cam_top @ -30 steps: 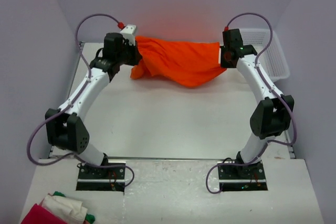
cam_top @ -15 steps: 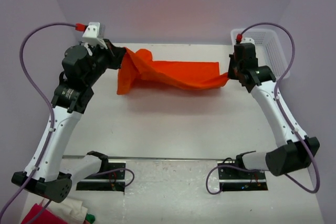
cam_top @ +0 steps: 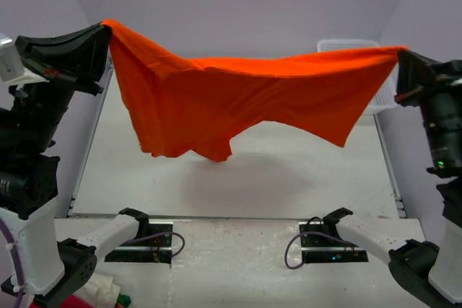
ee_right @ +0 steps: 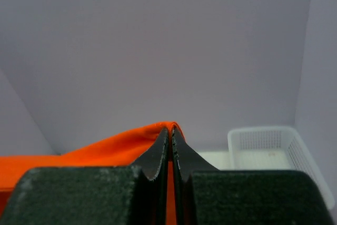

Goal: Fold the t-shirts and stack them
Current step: Flatten out the tshirt

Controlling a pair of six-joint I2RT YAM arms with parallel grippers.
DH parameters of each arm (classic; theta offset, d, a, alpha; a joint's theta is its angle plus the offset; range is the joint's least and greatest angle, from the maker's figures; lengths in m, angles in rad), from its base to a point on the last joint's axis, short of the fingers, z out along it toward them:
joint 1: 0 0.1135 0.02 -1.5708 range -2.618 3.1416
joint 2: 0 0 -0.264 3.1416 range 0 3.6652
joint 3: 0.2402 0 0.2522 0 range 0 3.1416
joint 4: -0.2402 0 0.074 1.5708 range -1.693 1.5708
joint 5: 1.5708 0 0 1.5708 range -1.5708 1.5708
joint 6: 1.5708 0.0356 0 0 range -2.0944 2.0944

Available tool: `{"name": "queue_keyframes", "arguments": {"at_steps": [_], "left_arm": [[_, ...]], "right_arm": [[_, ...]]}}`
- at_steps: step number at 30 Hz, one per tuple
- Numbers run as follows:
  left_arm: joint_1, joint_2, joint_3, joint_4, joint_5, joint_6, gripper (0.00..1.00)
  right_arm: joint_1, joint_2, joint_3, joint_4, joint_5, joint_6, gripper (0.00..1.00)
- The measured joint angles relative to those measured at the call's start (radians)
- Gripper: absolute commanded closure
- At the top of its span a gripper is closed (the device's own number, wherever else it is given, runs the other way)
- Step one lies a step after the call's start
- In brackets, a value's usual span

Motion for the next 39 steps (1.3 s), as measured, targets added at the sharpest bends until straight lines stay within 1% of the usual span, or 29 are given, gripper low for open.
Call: {"name": "queue_keyframes", "arguments": {"at_steps": [4, 6, 8, 11, 14, 16, 19, 21, 23, 25, 28, 31, 34, 36, 38, 39], "left_arm": [[0.0, 0.031, 0.139, -0.011, 0.015, 0.024, 1.0], [0.0, 0.092, 0.231, -0.013, 0.006, 0.042, 1.0], [0.0, 0.178, 0.31, 0.004, -0.011, 0.066, 1.0], [0.0, 0.341, 0.402, 0.014, -0.047, 0.104, 1.0], [0.028, 0.544, 0.503, 0.024, -0.053, 0.124, 1.0], [0.077, 0.685, 0.539, 0.047, -0.036, 0.121, 1.0], [0.172, 0.854, 0.541, 0.082, 0.015, 0.097, 1.0], [0.23, 0.937, 0.542, 0.097, 0.038, 0.076, 1.0], [0.277, 0.985, 0.542, 0.113, 0.06, 0.055, 1.0], [0.31, 0.996, 0.543, 0.13, 0.078, 0.032, 1.0], [0.331, 0.976, 0.568, 0.184, 0.113, 0.006, 1.0], [0.334, 0.919, 0.571, 0.214, 0.149, -0.011, 1.0], [0.332, 0.829, 0.537, 0.215, 0.182, -0.014, 1.0], [0.316, 0.722, 0.43, 0.203, 0.182, -0.006, 1.0], [0.267, 0.582, 0.243, 0.201, 0.146, 0.016, 1.0], [0.219, 0.511, 0.145, 0.183, 0.124, 0.024, 1.0]], "right_arm": [[0.002, -0.005, 0.172, -0.02, -0.001, -0.014, 1.0], [0.002, 0.003, 0.212, -0.019, 0.003, -0.027, 1.0], [0.002, 0.048, 0.264, -0.024, 0.008, -0.051, 1.0], [-0.005, 0.184, 0.355, 0.003, 0.011, -0.09, 1.0], [-0.056, 0.373, 0.456, 0.02, -0.009, -0.108, 1.0], [-0.097, 0.494, 0.502, 0.033, -0.043, -0.113, 1.0], [-0.166, 0.68, 0.543, 0.039, -0.09, -0.121, 1.0], [-0.203, 0.779, 0.551, 0.036, -0.117, -0.126, 1.0], [-0.23, 0.841, 0.551, 0.024, -0.137, -0.129, 1.0], [-0.242, 0.865, 0.551, 0.019, -0.154, -0.131, 1.0], [-0.245, 0.849, 0.552, 0.019, -0.163, -0.132, 1.0], [-0.245, 0.792, 0.543, 0.023, -0.154, -0.133, 1.0], [-0.246, 0.697, 0.47, 0.03, -0.131, -0.13, 1.0], [-0.246, 0.604, 0.353, 0.033, -0.112, -0.126, 1.0], [-0.246, 0.5, 0.185, 0.038, -0.093, -0.1, 1.0], [-0.246, 0.459, 0.093, 0.038, -0.086, -0.077, 1.0]]}}
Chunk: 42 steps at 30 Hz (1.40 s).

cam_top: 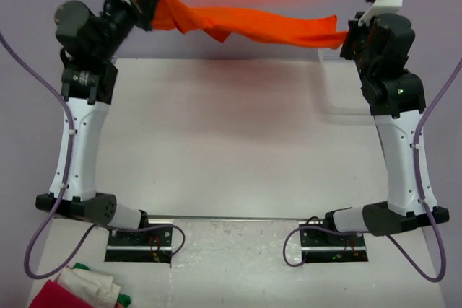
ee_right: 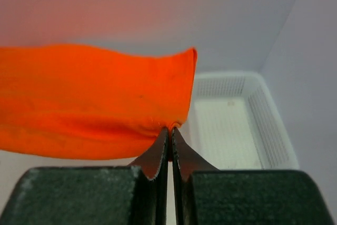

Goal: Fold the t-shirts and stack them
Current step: Flatten out the tshirt

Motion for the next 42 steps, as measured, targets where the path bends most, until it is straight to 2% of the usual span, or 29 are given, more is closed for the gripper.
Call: {"name": "queue_keyframes", "arguments": {"at_steps": [4, 9, 12, 15, 17, 21, 30, 38, 42], "left_arm": [[-0.193, -0.188, -0.354, -0.03, -0.039, 0.008, 1.0], [-0.397, -0.335, -0.837, -0.131, -0.184, -0.077, 1.0], [-0.458, -0.43, -1.059, -0.249, -0.249, -0.194, 1.0], [-0.477, -0.588, -1.183, -0.37, -0.304, -0.314, 1.0], [-0.482, -0.682, -1.201, -0.428, -0.332, -0.374, 1.0], [-0.484, -0.743, -1.197, -0.486, -0.37, -0.435, 1.0], [-0.487, -0.629, -1.197, -0.585, -0.409, -0.451, 1.0], [-0.487, -0.612, -1.194, -0.574, -0.434, -0.446, 1.0], [-0.487, -0.522, -1.142, -0.565, -0.441, -0.427, 1.0]], "right_arm": [[0.003, -0.107, -0.361, -0.008, 0.013, 0.101, 1.0], [0.069, -0.108, -0.779, -0.067, 0.019, 0.249, 1.0], [0.134, -0.131, -0.921, -0.13, 0.024, 0.332, 1.0], [0.186, -0.233, -1.04, -0.151, 0.037, 0.423, 1.0], [0.193, -0.289, -1.079, -0.162, 0.044, 0.465, 1.0], [0.197, -0.342, -1.145, -0.169, 0.079, 0.531, 1.0], [0.206, -0.327, -1.175, -0.195, 0.093, 0.599, 1.0], [0.253, -0.37, -1.199, -0.215, 0.09, 0.642, 1.0], [0.253, -0.364, -1.199, -0.219, 0.089, 0.657, 1.0]]}}
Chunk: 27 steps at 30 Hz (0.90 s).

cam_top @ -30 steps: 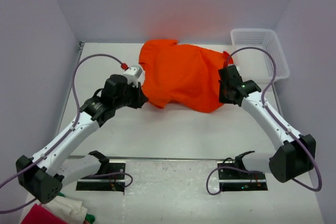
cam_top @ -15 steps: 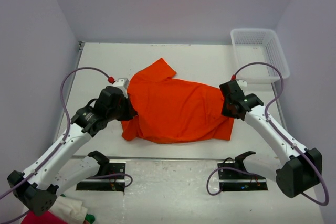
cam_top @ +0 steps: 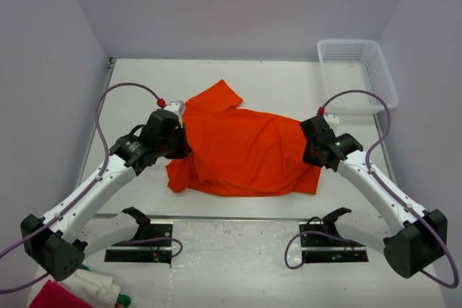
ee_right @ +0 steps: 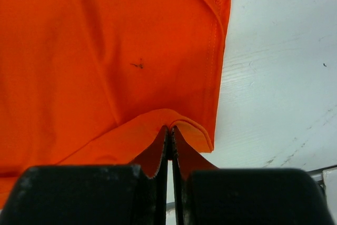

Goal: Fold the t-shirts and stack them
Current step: Flatten out the tshirt

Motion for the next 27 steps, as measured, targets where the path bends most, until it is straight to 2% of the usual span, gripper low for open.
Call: {"name": "queue_keyframes", "arguments": {"at_steps": [4, 10, 14, 17, 20, 24, 27], "left_arm": [[0.0, 0.076, 0.047, 0.032, -0.003, 0.018, 1.0], [0.0, 0.079, 0.09, 0.068, -0.055, 0.043, 1.0], [-0.001, 0.064, 0.184, 0.139, -0.132, 0.142, 1.0], [-0.001, 0.041, 0.272, 0.237, -0.222, 0.249, 1.0], [-0.001, 0.039, 0.396, 0.306, -0.322, 0.359, 1.0], [-0.001, 0.055, 0.591, 0.345, -0.42, 0.485, 1.0], [-0.001, 0.059, 0.747, 0.34, -0.435, 0.55, 1.0]], "right_arm": [[0.0, 0.0, 0.0, -0.005, 0.0, 0.005, 1.0], [0.0, 0.003, 0.014, 0.009, 0.009, -0.027, 1.0], [0.0, 0.041, 0.137, 0.077, 0.04, -0.145, 1.0], [0.0, 0.098, 0.304, 0.187, 0.076, -0.284, 1.0], [0.0, 0.191, 0.538, 0.259, 0.089, -0.415, 1.0], [0.0, 0.328, 0.922, 0.255, 0.055, -0.534, 1.0], [0.01, 0.431, 1.249, 0.202, 0.015, -0.595, 1.0]]}}
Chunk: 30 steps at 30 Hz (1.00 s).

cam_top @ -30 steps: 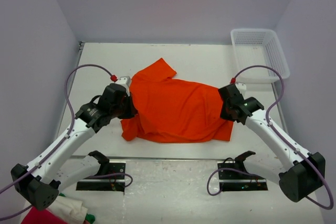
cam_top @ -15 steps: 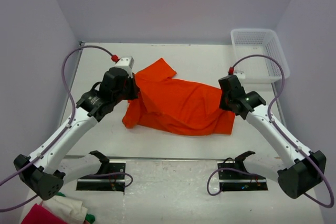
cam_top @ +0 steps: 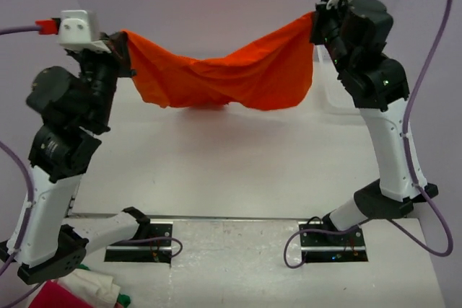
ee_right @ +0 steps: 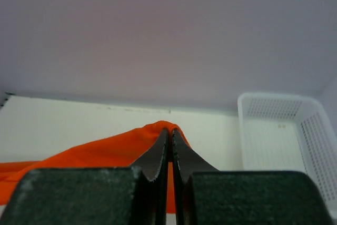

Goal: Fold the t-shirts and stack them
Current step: Flatten out the tshirt

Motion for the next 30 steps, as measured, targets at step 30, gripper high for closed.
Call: {"name": "queue_keyframes", "arguments": {"at_steps": [30], "left_arm": [[0.433, 0.796, 0.748, 0.193, 0.392, 0.172, 1.0]], "right_arm": [[-0.188, 0.402, 0.439, 0.143, -0.264, -0.243, 1.0]]}}
